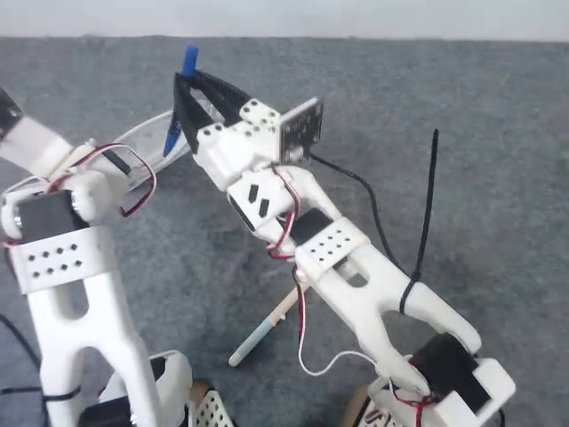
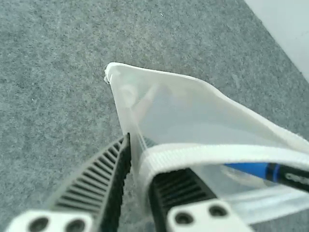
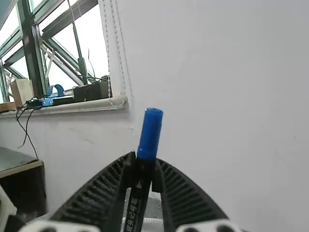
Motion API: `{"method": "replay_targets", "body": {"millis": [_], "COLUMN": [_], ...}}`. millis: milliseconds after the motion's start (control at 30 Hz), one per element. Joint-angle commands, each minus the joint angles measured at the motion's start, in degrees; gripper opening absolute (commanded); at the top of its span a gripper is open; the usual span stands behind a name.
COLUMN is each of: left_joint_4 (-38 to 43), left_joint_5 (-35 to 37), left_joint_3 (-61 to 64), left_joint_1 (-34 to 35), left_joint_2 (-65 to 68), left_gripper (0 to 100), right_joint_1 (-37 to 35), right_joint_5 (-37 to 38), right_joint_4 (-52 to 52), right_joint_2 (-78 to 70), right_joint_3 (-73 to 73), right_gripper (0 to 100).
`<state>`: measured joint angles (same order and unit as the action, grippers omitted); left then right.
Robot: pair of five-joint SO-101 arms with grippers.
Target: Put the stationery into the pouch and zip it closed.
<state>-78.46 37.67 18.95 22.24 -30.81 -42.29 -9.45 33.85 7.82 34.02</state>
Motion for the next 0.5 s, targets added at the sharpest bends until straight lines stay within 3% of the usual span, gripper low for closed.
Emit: {"method": "replay_targets", "body": {"millis": [0,200,467], "left_joint_4": [0.1,0.1,0.1], "left_joint_5": [-0.6,-0.6,-0.6], "left_joint_3": [-1.6,-1.6,-1.6], "left_joint_1": [-0.1,-0.1,-0.1], "left_joint_2": [-0.5,-0.5,-0.5], "left_gripper": [1,1,1], "right_joint_1": [-1.5,-8.2,-9.8], "right_joint_5": [9.9,21.3,23.6], "right_joint_4": [7.8,10.9,10.7], "right_joint_2": [0.3,0.3,0.2], "right_joint_3": [4.0,12.4,14.9], "right_gripper": [0.6,0.6,1.0]}}
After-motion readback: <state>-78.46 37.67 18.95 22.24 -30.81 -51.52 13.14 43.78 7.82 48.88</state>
